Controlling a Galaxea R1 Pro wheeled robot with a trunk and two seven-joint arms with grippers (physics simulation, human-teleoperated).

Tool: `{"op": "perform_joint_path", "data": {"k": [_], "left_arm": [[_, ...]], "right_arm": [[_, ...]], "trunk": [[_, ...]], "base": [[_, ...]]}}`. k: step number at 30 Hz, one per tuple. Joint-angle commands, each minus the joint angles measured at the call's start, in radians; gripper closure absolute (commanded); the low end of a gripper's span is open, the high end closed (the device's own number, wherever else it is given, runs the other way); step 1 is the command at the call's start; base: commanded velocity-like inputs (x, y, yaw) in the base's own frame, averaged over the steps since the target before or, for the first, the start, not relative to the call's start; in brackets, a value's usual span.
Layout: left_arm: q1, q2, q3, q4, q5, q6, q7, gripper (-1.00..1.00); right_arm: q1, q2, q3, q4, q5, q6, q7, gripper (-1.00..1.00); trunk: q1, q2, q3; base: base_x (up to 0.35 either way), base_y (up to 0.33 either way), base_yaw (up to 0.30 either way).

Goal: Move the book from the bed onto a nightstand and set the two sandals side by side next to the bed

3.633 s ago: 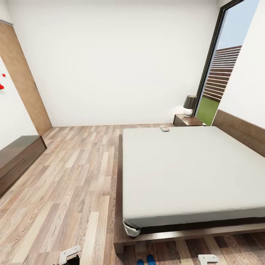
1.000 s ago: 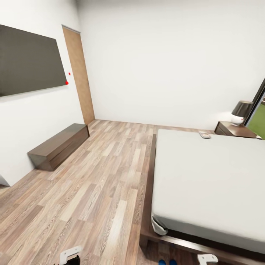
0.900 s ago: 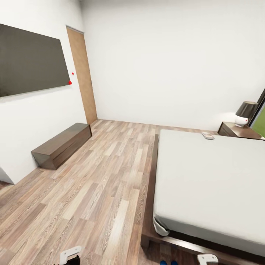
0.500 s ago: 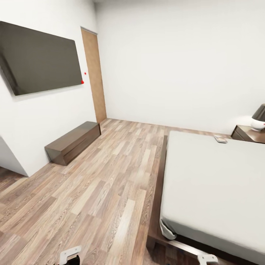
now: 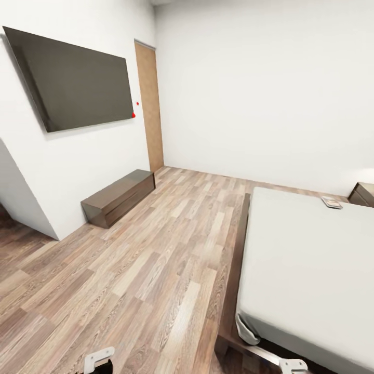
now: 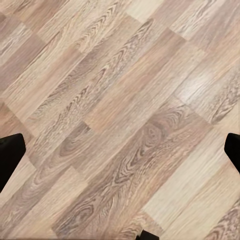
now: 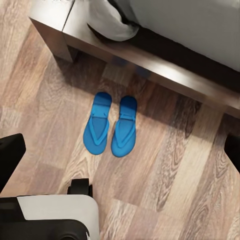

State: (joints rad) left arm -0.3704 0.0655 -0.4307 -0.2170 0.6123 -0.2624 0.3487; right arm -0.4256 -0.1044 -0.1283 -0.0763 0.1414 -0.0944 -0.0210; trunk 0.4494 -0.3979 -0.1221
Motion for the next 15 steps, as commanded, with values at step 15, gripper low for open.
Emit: {"op": "perform_joint_path", "data": {"k": [15], "left_arm": [[-0.001,0.0,-0.009,0.0,0.007,-0.004,0.005,-1.0]], "right_arm": [[-0.001,0.0,-0.008,0.001,0.011,-0.004,-0.002,-1.0]], "trunk": [[0.001,-0.002,-0.002]], "base": [[0.0,0.0,0.18]]}}
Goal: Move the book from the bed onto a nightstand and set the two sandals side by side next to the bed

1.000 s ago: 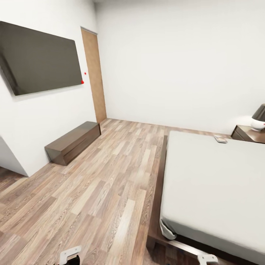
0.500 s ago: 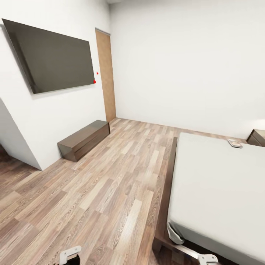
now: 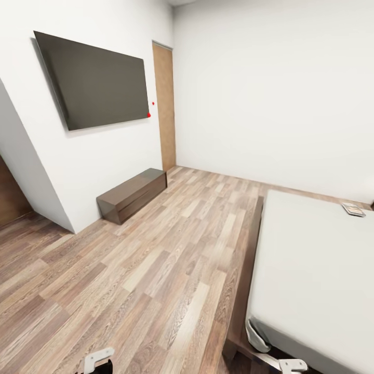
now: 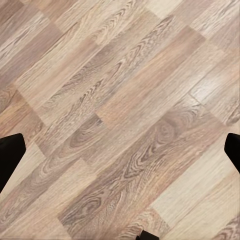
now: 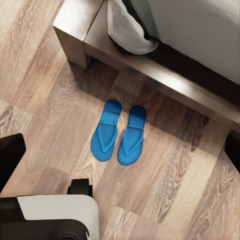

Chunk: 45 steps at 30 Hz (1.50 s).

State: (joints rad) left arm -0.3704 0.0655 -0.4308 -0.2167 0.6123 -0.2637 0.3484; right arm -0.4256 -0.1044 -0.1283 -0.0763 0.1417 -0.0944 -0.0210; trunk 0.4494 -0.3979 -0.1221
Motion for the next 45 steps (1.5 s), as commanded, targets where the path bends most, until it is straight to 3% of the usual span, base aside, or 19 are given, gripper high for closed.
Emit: {"op": "perform_joint_path", "data": {"k": [1,45], "left_arm": [[-0.001,0.0,-0.009,-0.001,0.007,-0.002,0.005,-1.0],[-0.001,0.0,-0.009,-0.001,0.007,-0.003,0.005,-1.0]], "right_arm": [[-0.001,0.0,-0.008,0.001,0.01,-0.004,-0.002,-1.0],[-0.001,0.0,-0.008,0.001,0.012,-0.004,-0.002,-1.0]], "trunk": [[0.001,-0.002,-0.002],[0.001,-0.002,-0.002]], "base": [[0.0,0.0,0.179],[0.0,0.0,0.142]]}}
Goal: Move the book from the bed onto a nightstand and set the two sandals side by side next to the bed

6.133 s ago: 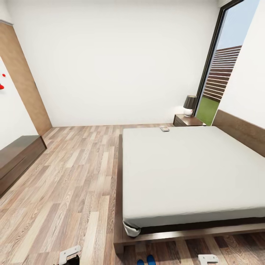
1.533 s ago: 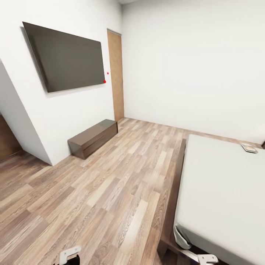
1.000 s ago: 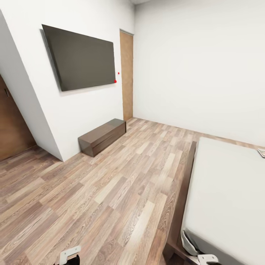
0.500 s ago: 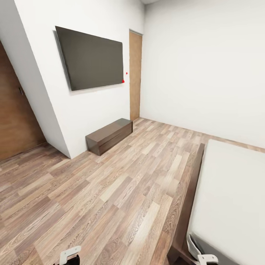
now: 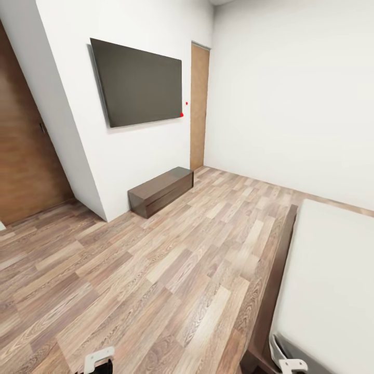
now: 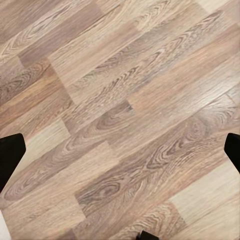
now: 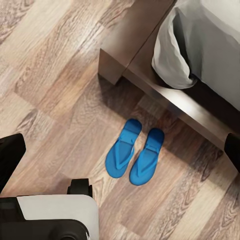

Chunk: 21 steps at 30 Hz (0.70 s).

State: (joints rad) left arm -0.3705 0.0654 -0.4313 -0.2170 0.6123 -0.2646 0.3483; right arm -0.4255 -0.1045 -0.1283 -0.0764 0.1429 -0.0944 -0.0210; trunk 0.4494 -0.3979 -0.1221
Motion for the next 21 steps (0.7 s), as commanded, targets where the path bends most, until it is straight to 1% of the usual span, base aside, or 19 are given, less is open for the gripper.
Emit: {"op": "perform_joint_path", "data": {"k": [1,12,21], "left_arm": [[-0.001,0.001,-0.009,-0.001,0.007,-0.002,0.005,-1.0],[-0.001,0.001,-0.008,0.0,0.007,-0.002,0.006,-1.0],[-0.001,0.001,-0.007,0.0,0.007,-0.002,0.006,-1.0]], "right_arm": [[-0.001,0.0,-0.008,0.001,0.01,-0.004,-0.002,-1.0],[-0.001,0.0,-0.008,0.001,0.012,-0.004,-0.002,-1.0],[-0.001,0.0,-0.008,0.001,0.012,-0.004,-0.002,-1.0]], "trunk": [[0.001,-0.002,-0.002],[0.001,-0.002,-0.002],[0.001,-0.002,-0.002]], "base": [[0.0,0.0,0.097],[0.0,0.0,0.111],[0.0,0.0,0.224]]}}
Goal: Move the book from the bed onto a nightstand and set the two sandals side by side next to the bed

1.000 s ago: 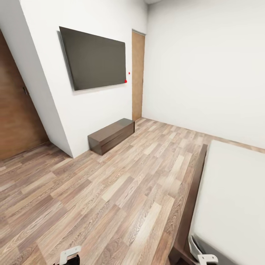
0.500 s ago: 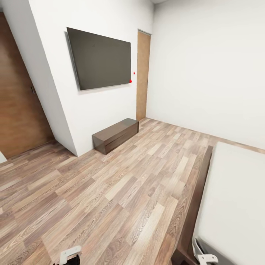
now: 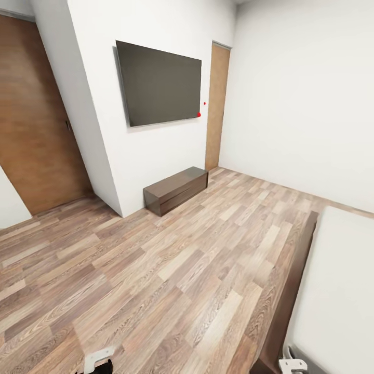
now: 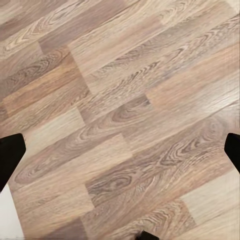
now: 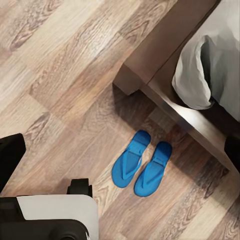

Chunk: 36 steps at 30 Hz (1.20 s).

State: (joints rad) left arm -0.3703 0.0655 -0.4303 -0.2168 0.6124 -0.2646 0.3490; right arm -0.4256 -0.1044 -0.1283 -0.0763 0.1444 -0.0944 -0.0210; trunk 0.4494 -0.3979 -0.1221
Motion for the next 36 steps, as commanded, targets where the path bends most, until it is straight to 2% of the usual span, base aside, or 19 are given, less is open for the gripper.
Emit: {"op": "perform_joint_path", "data": {"k": [1,21,29,36], "left_arm": [[-0.001,0.0,-0.009,-0.001,0.007,-0.002,0.005,-1.0],[-0.001,0.0,-0.008,-0.001,0.007,-0.002,0.005,-1.0],[-0.001,0.0,-0.008,0.0,0.007,-0.002,0.005,-1.0],[-0.001,0.0,-0.009,0.0,0.007,-0.002,0.005,-1.0]], "right_arm": [[-0.001,0.0,-0.008,0.001,0.01,-0.004,-0.002,-1.0],[-0.001,0.0,-0.008,0.001,0.011,-0.004,-0.002,-1.0],[-0.001,0.0,-0.008,0.001,0.011,-0.004,-0.002,-1.0],[-0.001,0.0,-0.008,0.001,0.011,-0.004,-0.002,-1.0]], "trunk": [[0.001,-0.002,-0.002],[0.001,-0.002,-0.002],[0.001,-0.002,-0.002],[0.001,-0.002,-0.002]], "base": [[0.0,0.0,0.264],[0.0,0.0,0.272],[0.013,0.0,0.101],[0.2,0.0,0.022]]}}
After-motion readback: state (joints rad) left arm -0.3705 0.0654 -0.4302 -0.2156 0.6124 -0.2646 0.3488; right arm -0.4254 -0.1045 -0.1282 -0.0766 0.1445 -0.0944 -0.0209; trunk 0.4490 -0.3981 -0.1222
